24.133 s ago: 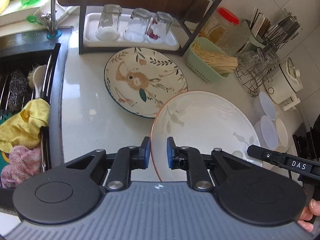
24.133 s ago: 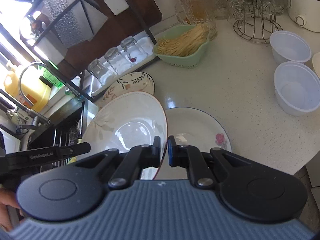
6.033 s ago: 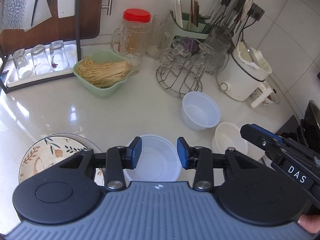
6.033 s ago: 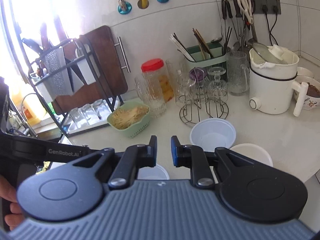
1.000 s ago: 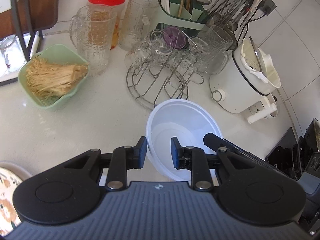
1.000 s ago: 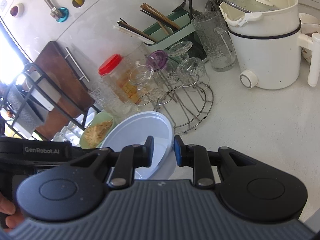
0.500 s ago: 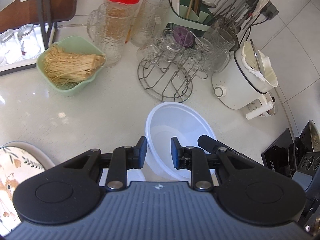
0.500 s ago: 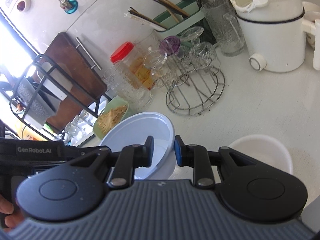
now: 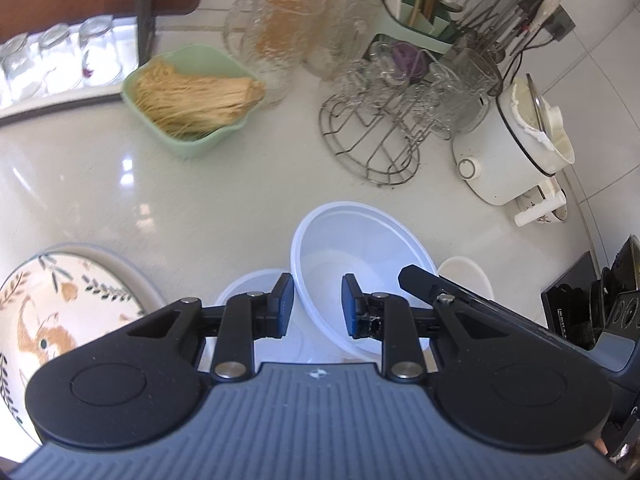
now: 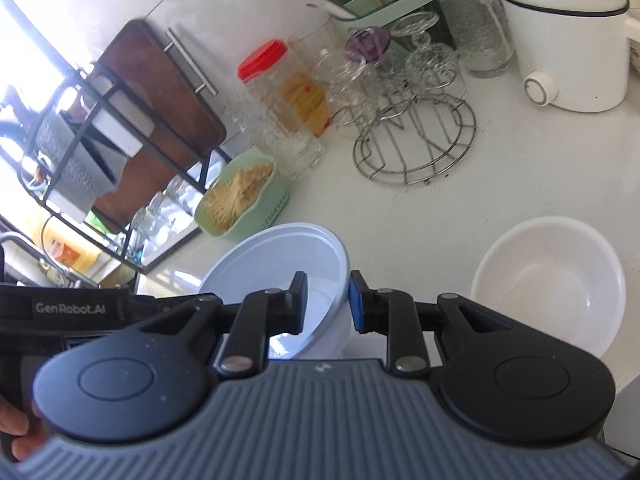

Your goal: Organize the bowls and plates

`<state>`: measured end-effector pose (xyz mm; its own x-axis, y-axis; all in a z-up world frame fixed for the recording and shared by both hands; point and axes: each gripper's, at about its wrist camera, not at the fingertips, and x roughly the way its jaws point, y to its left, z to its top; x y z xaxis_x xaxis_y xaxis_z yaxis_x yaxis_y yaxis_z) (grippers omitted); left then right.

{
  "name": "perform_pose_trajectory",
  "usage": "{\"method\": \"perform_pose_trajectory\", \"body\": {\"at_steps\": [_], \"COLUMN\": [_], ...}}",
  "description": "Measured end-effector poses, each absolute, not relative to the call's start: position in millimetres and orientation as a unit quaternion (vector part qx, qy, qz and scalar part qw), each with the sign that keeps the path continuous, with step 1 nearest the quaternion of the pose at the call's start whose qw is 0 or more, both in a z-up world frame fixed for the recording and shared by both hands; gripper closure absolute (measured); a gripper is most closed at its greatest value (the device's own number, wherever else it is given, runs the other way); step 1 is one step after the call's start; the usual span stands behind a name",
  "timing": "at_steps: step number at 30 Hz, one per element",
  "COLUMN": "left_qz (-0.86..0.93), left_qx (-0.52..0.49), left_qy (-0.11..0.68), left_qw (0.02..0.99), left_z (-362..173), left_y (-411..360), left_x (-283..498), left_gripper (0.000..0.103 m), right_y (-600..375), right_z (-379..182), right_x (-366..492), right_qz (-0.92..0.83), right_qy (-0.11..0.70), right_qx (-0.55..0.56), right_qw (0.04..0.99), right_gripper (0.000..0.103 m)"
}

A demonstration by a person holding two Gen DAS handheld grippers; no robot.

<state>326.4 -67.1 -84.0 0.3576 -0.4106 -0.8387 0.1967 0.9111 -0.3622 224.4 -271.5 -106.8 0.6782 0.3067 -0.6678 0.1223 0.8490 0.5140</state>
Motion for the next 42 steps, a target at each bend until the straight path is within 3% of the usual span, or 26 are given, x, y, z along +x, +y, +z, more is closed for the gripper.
{"method": "perform_pose_trajectory", "body": {"at_steps": [19, 29, 31, 32, 33, 42], "left_qz": [-0.162, -0.166, -0.162, -0.162, -0.164, -0.168], "left_qx": [-0.092, -0.080, -0.072, -0.070, -0.069, -0.056], "left_qy": [0.553, 0.554, 0.552, 0.549, 0.547, 0.516], "left_qw": [0.812, 0.812, 0.815, 0.817, 0.818, 0.838], "left_z": [-113, -112, -109, -107, -105, -78], "left_y": [-28, -33, -33, -32, -32, -29], "left_x": [311, 318, 318, 317, 317, 307], "left_gripper": [0.075, 0.074, 0.070, 0.066, 0.066, 0.066], "right_y": [-210, -215, -215, -216, -217, -224], "right_z": [-121, -122, -118, -116, -113, -83], "right_x": [212, 212, 212, 211, 210, 202], "right_qz": [0.055, 0.052, 0.048, 0.046, 0.045, 0.037], "right_qy": [0.433, 0.436, 0.434, 0.429, 0.423, 0.377], "right_qx": [0.174, 0.182, 0.182, 0.183, 0.183, 0.172], "right_qw": [0.883, 0.880, 0.881, 0.884, 0.887, 0.910], "right_gripper": [0.077, 0.076, 0.068, 0.056, 0.051, 0.051]}}
